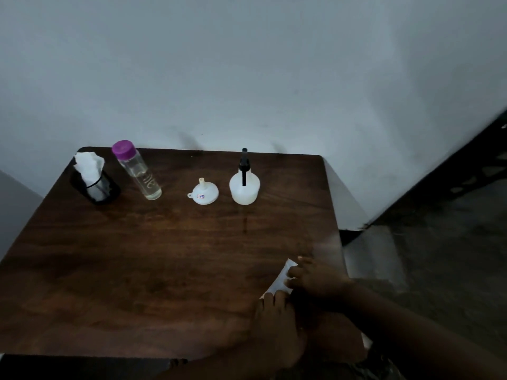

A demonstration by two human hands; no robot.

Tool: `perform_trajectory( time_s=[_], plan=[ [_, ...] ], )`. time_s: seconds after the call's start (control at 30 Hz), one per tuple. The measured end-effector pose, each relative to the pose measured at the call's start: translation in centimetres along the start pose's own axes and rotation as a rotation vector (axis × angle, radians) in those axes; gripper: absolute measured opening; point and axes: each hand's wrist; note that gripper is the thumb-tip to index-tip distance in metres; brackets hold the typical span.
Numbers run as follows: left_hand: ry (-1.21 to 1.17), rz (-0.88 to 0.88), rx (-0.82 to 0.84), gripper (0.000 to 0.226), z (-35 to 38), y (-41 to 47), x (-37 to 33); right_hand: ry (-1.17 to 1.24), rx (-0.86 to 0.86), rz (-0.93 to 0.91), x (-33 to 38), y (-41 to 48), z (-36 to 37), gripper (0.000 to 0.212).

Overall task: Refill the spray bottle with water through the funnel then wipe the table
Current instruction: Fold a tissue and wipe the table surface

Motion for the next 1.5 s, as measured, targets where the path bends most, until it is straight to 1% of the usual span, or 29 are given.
perform_trajectory(
  time_s=[0.1,0.2,0.23,0.3,0.33,0.37,0.4,0.43,0.47,0.53,0.6,0.67,0.7,0.73,0.8,0.83,0.9,0.93,1.0,1.03,1.07,1.1,1.13,1.17,1.2,1.23,1.3,1.4,1.5],
  plan=[
    [0.007,0.098,0.001,0.053,-0.1,-0.2,0.5,0.116,-0.023,0.107,0.6,-2.1,1.2,0.043],
    [-0.026,0.131,0.003,0.061,-0.9,-0.3,1.5,0.153,-0.057,0.19,1.7,-3.5,2.3,0.042],
    [-0.032,0.142,0.018,0.067,-1.2,-0.1,1.6,0.187,-0.094,0.206,2.1,-3.6,2.5,0.039],
    [-0.042,0.149,0.082,0.08,-2.0,0.1,2.2,0.332,-0.254,0.34,2.7,-3.8,2.7,0.029],
    [-0.04,0.151,0.098,0.084,-2.4,0.1,2.4,0.326,-0.325,0.43,3.1,-3.9,2.9,0.028],
    [-0.049,0.145,0.1,0.084,-2.7,0.2,2.6,0.294,-0.36,0.474,3.2,-3.6,3.3,0.03],
    [-0.067,0.135,0.108,0.082,-2.7,0.3,2.8,0.294,-0.367,0.523,3.4,-3.3,3.8,0.033],
    [-0.098,0.123,0.109,0.08,-2.8,0.4,3.0,0.342,-0.372,0.614,3.9,-3.3,3.6,0.034],
    [-0.124,0.106,0.118,0.079,-2.8,0.5,3.1,0.345,-0.389,0.643,4.2,-3.0,4.0,0.033],
    [-0.157,0.086,0.144,0.078,-2.8,0.7,3.0,0.326,-0.365,0.612,4.5,-2.6,5.1,0.033],
    [-0.178,0.08,0.185,0.076,-2.7,0.9,3.3,0.393,-0.314,0.632,5.3,-2.4,5.6,0.037],
    [-0.223,0.094,0.221,0.073,-2.8,0.9,3.4,0.348,-0.279,0.674,6.6,-2.5,4.7,0.043],
    [-0.246,0.104,0.234,0.071,-2.9,0.9,3.5,0.345,-0.29,0.707,7.5,-2.7,4.1,0.04],
    [-0.263,0.117,0.247,0.069,-2.8,0.9,3.6,0.346,-0.358,0.721,8.3,-2.8,3.8,0.034],
    [-0.274,0.134,0.258,0.067,-3.0,0.8,3.9,0.386,-0.324,0.803,10.0,-2.6,3.6,0.024],
    [-0.285,0.146,0.268,0.066,-3.0,0.9,4.0,0.362,-0.369,0.859,10.8,-2.6,4.3,0.024],
    [-0.315,0.18,0.282,0.066,-3.0,0.9,4.1,0.378,-0.402,0.884,12.3,-2.0,5.4,0.026],
    [-0.341,0.185,0.297,0.064,-3.1,0.9,4.1,0.378,-0.444,0.902,13.0,-1.8,5.6,0.031],
    [-0.433,0.146,0.331,0.056,-2.7,0.9,4.0,0.435,-0.485,0.971,14.3,-1.4,5.4,0.04],
    [-0.49,0.114,0.339,0.054,-2.4,1.0,4.0,0.432,-0.552,1.006,14.8,-1.3,4.8,0.038],
    [-0.559,0.064,0.339,0.056,-1.4,1.0,4.2,0.481,-0.616,1.05,15.3,-1.2,4.9,0.033],
    [-0.644,0.004,0.334,0.058,-0.3,1.1,4.4,0.59,-0.668,1.112,15.9,-1.1,4.3,0.029],
    [-0.739,-0.073,0.331,0.056,0.9,1.2,4.7,0.75,-0.703,1.159,16.5,-1.0,4.1,0.026],
    [-0.825,-0.153,0.337,0.046,0.7,0.8,4.7,0.89,-0.759,1.21,16.9,-1.0,3.9,0.023],
    [-0.922,-0.208,0.349,0.031,-0.3,0.4,4.6,1.023,-0.846,1.245,17.3,-1.3,3.6,0.02],
    [-1.014,-0.254,0.372,0.023,-1.0,0.1,4.5,1.105,-0.907,1.285,17.8,-1.5,3.2,0.02],
    [-1.117,-0.29,0.4,0.031,-1.8,-0.3,4.4,1.213,-0.966,1.327,18.5,-1.8,2.6,0.022],
    [-1.199,-0.283,0.446,0.035,-2.6,-0.4,3.4,1.432,-1.095,1.462,19.0,-2.7,2.1,0.028],
    [-1.243,-0.242,0.485,0.037,-2.4,0.1,1.4,1.524,-1.262,1.574,18.5,-3.8,1.9,0.016]
  ],
)
Point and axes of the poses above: each hand's wrist, its own y-axis towards the middle knuckle, its own z-axis out of the palm, x = y × z, and after that the axes turned 9 degrees about -x, right-handed
